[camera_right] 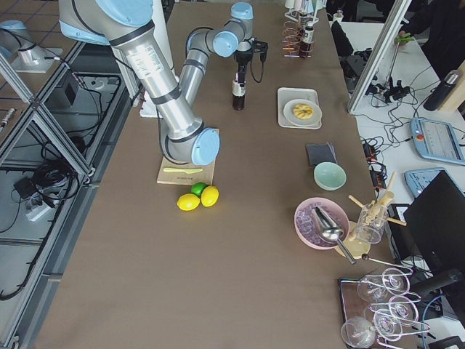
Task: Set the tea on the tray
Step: 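Move the right gripper over the standing tea bottle and grasp it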
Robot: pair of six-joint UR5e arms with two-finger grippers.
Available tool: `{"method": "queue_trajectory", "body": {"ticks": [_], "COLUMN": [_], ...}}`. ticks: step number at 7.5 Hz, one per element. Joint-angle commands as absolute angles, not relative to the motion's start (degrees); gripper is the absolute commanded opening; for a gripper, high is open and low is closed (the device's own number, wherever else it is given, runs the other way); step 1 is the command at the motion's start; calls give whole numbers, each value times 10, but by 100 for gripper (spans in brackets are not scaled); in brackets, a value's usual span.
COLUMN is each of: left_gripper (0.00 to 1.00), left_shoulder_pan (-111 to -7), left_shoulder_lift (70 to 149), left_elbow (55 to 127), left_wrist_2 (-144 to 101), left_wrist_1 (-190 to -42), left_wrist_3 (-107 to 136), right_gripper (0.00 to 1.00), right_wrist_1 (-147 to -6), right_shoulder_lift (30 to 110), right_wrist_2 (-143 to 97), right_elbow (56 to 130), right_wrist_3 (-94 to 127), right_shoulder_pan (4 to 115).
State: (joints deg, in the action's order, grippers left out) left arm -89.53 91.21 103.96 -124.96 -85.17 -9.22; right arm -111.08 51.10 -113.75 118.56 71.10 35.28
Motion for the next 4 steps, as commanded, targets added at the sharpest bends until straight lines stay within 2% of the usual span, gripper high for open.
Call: {"method": "queue_trajectory", "body": {"ticks": [1, 2, 4], "left_gripper": [98, 98, 98], "left_shoulder_pan": [-896, -896, -896], "left_shoulder_lift": [902, 902, 903], "left_elbow": [1038, 1031, 1030], "left_wrist_2": [-1250, -1250, -1250], "left_wrist_1": [-856, -862, -865], "left_wrist_3": [-92, -92, -92], "right_gripper": [100, 100, 99], "right_wrist_1": [-1164, -1165, -1163], "right_shoulder_lift": [438, 421, 411], "right_wrist_2": [-1102, -1100, -1073], "right_elbow": [1153, 1117, 1105], "right_wrist_3": [744, 753, 755], "right_shoulder_pan": [301, 294, 275]}}
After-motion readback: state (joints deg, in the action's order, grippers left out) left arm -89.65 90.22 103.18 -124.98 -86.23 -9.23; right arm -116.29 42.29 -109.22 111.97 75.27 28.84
